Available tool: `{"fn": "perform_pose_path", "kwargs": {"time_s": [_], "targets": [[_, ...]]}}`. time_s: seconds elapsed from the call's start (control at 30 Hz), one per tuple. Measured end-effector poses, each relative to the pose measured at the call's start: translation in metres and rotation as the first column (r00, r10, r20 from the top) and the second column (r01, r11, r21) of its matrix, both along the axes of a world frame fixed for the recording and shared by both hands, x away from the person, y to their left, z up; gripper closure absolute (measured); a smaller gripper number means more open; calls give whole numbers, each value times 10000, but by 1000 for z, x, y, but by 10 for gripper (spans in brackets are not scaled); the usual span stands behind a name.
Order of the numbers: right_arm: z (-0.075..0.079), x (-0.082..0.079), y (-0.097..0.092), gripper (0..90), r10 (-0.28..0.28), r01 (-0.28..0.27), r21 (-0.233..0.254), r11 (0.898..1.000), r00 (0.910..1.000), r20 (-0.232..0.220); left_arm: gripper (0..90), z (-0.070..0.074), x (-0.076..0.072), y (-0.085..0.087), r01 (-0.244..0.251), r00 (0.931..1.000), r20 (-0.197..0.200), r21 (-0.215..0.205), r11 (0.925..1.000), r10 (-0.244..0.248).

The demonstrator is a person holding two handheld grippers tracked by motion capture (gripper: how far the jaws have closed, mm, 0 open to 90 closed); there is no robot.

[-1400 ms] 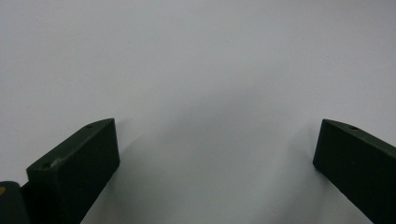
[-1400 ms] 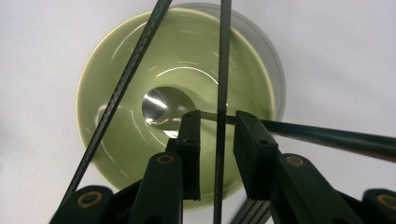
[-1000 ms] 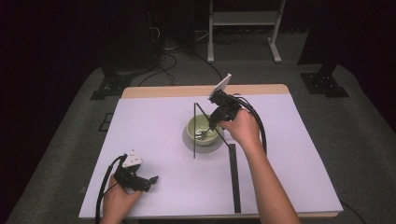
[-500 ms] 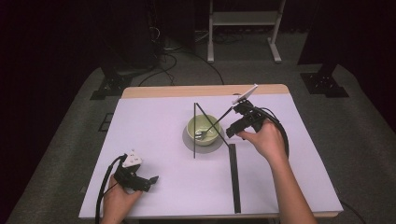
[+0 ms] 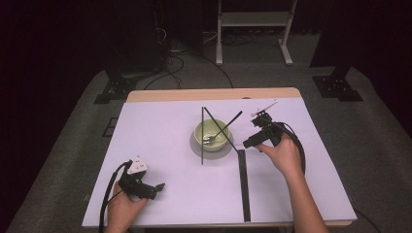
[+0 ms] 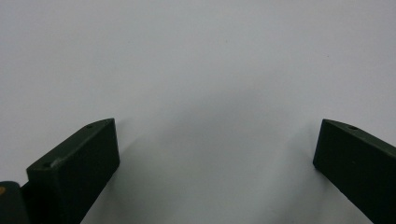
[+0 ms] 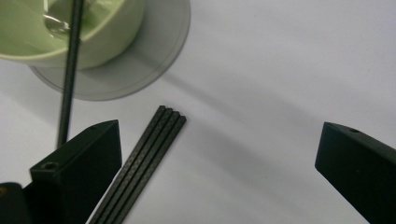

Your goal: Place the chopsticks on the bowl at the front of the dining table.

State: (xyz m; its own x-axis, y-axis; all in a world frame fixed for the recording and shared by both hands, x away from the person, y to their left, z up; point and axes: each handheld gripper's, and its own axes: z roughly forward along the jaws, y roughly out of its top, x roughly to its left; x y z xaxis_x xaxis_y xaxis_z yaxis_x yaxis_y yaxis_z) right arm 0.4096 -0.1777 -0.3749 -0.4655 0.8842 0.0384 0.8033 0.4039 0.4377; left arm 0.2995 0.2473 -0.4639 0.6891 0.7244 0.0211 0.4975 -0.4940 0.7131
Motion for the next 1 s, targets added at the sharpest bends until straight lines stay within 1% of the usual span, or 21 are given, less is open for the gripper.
{"fn": "perform_pose_path", "kwargs": {"time_s": [0.03,0.07,0.17,0.47,0.5,0.7,0.77,0.83,1.0], "targets": [[-2,1,1,0,51,-51,-38,10000,10000,12,0,0,0,0,1,10000,0,3,10000,-1],[-3,1,2,0,105,-104,53,9999,9999,-63,0,0,0,0,1,10000,1,3,10000,-1],[-7,1,6,0,287,-286,82,9996,9996,-49,0,0,0,0,1,10000,-1,3,10000,-1],[-13,-2,14,0,404,-402,129,9991,9990,-185,0,0,0,0,0,10000,7,4,10000,0],[-13,-3,15,0,488,-485,135,9987,9986,-179,0,0,0,0,-1,10000,2,7,10000,1],[-13,-7,26,0,726,-724,109,9973,9972,-185,0,0,0,0,2,10000,5,6,10000,-2],[-12,-9,30,0,858,-857,86,9963,9962,-123,0,0,0,0,2,10000,4,6,10000,-2],[-11,-10,33,0,969,-968,138,9952,9952,-132,0,0,0,0,4,10000,4,8,10000,-4],[-11,-11,41,0,1146,-1145,88,9934,9933,-149,0,0,0,0,3,10000,0,5,10000,-3]]}}
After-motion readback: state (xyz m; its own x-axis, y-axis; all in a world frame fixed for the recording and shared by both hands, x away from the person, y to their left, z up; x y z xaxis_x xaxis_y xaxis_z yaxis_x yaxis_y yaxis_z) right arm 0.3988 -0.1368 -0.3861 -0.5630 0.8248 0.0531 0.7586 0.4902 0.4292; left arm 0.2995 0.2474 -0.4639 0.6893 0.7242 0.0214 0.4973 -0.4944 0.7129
